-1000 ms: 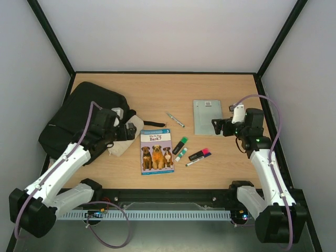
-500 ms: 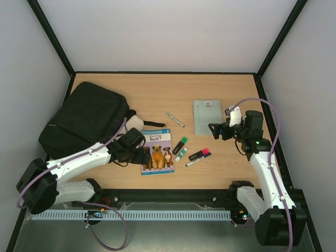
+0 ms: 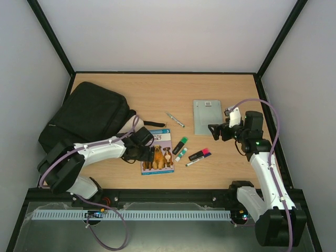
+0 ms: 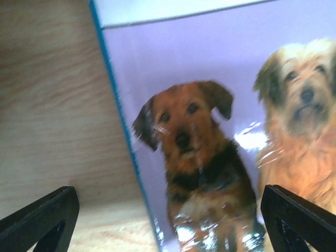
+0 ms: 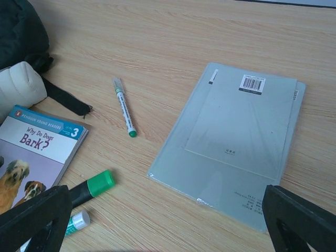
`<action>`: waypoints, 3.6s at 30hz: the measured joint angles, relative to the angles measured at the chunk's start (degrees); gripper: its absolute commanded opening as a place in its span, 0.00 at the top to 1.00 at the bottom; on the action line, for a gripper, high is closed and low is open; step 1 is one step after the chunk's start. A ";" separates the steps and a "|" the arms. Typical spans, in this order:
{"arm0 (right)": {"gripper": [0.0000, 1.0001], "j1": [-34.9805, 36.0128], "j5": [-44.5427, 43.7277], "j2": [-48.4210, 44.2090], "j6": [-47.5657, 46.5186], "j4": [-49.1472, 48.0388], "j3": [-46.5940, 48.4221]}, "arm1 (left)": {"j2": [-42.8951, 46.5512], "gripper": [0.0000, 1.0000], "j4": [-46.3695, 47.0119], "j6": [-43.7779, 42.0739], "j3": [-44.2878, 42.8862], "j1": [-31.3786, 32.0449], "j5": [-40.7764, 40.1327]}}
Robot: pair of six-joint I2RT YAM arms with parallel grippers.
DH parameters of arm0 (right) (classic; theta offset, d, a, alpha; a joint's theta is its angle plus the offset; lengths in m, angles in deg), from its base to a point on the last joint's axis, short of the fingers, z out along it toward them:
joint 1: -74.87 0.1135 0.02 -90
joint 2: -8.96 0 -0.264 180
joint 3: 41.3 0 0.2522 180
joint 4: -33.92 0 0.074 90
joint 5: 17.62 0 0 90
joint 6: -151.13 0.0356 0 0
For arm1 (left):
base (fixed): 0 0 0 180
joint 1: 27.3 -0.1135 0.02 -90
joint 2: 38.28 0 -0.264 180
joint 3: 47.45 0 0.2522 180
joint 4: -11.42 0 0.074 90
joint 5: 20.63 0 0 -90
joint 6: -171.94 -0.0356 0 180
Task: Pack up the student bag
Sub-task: Move the book to the center of the board, then move the stationery to the center of the board.
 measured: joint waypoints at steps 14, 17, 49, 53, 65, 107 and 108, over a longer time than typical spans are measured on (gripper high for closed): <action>0.01 0.00 0.68 0.61 -0.63 0.22 -0.13 | -4.81 0.10 6.16 -0.87 -3.61 3.72 1.11; 0.01 0.00 0.68 0.81 -0.85 0.28 -0.13 | -5.97 0.10 7.02 -0.74 -4.59 5.40 1.16; 0.01 0.00 0.68 0.85 -1.40 0.44 -0.15 | -20.31 0.01 1.38 -1.03 -23.63 19.82 -0.57; 0.01 0.00 0.70 0.85 -1.51 0.48 -0.15 | -13.79 0.01 -4.70 -2.27 -24.15 18.18 -1.64; 0.01 0.00 1.31 0.85 -2.14 1.03 -0.15 | 4.26 0.01 -9.79 -5.31 -22.45 -13.73 -7.58; 0.01 0.00 2.23 2.03 -3.02 1.75 -0.15 | -19.34 0.01 -3.63 -7.63 -33.00 -4.22 5.40; 0.01 0.00 2.29 2.03 -3.08 1.75 -0.15 | -17.68 0.01 -4.50 -7.80 -33.00 -4.74 4.87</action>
